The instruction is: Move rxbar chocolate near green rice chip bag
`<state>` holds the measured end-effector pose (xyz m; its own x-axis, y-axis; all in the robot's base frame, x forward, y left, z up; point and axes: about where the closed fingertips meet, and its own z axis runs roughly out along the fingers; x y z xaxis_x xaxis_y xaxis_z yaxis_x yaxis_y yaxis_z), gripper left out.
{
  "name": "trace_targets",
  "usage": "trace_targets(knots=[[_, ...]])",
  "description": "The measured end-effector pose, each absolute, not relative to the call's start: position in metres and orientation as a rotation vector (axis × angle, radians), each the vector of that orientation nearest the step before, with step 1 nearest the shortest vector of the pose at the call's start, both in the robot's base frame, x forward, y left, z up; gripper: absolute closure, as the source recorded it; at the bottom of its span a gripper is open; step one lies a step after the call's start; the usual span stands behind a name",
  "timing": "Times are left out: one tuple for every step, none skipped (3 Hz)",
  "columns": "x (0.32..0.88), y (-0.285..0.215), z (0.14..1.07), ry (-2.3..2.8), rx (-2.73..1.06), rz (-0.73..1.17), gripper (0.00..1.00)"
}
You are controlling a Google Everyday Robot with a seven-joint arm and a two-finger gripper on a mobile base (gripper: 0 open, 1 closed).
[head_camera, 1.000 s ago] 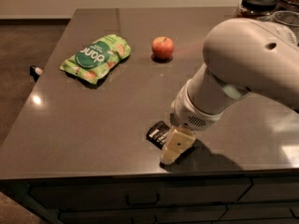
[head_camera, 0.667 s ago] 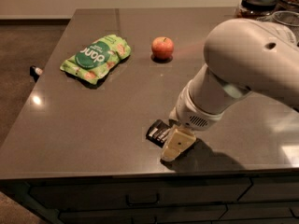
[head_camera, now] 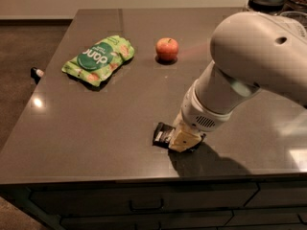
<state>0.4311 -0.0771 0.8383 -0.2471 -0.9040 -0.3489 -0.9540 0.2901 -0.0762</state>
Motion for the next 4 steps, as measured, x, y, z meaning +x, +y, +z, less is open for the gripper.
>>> trace_targets(knots=[[0.431, -0.077, 0.839, 2.239, -1.684, 0.216, 1.00], [0.454, -0.044, 0.853, 2.201, -1.719, 0.236, 1.00], [0.492, 0.012, 0.875, 2.137, -1.759, 0.280, 1.00], [0.524, 0.066, 0.890, 2.084, -1.796, 0.315, 1.00]])
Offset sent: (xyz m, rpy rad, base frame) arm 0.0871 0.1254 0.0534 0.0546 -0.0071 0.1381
